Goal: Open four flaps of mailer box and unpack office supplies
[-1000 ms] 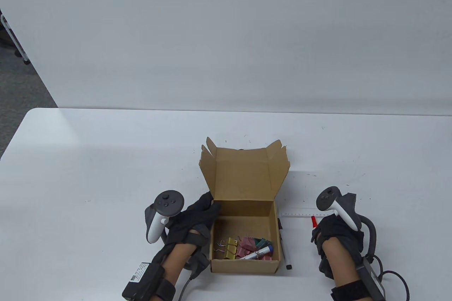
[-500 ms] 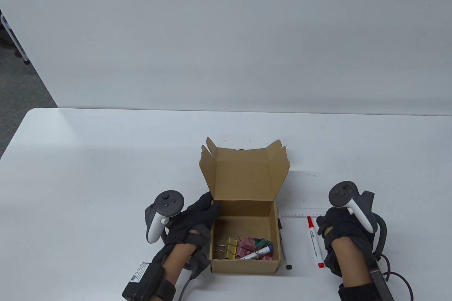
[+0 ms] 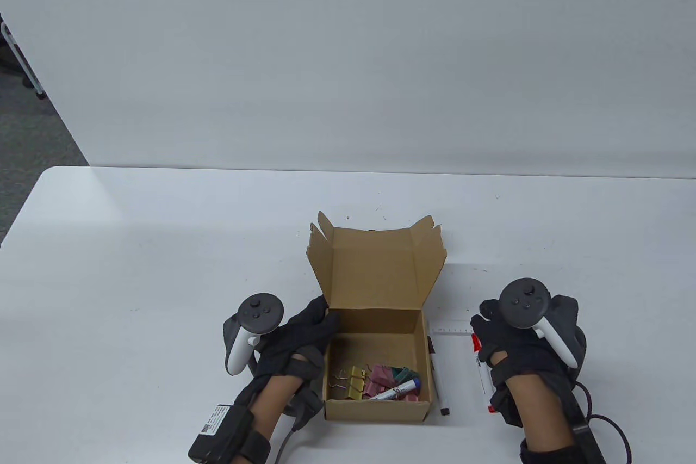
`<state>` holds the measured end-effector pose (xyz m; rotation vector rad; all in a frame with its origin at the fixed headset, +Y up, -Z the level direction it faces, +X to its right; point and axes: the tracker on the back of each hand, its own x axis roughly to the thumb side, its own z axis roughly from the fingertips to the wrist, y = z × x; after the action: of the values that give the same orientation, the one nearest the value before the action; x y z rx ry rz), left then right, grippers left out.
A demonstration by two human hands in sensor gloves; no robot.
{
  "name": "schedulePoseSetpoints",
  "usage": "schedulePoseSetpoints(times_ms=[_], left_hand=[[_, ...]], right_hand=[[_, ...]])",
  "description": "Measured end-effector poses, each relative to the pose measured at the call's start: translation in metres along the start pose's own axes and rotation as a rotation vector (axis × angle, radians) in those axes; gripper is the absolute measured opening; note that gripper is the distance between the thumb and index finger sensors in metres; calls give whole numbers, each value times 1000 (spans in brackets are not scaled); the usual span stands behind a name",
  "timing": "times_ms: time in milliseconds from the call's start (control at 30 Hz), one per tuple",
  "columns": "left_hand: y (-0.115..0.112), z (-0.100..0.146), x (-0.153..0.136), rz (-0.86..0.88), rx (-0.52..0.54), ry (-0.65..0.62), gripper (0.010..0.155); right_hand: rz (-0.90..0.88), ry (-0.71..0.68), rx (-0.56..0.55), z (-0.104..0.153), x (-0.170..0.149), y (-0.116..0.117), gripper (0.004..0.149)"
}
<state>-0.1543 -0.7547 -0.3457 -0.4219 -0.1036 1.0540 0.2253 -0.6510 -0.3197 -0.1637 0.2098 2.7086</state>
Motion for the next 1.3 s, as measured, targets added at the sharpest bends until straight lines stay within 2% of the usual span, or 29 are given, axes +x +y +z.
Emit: schedulePoseSetpoints(times_ms=[133,367,567,633,767,1000,1300], left_hand=[[0,0,0,-1,1,0,64],[0,0,0,0,1,0,64],[0,0,0,1,1,0,64],[0,0,0,1,1,0,64],[0,0,0,1,0,0,64],[0,0,0,0,-1,0,64],[0,0,0,-2,-1,0,64]], right_hand=[[-7,-98,-53,13,15,-12,44],[-7,-314,-62,32,46,-20,43],[-48,-540,62,40,75,-15,42],[-56,-578,114,41,83,-12,42],[2,-608,154,41,99,-5,42],[109,-622,315,33,118,21,39],[228,-591,474,20,125,56,36]])
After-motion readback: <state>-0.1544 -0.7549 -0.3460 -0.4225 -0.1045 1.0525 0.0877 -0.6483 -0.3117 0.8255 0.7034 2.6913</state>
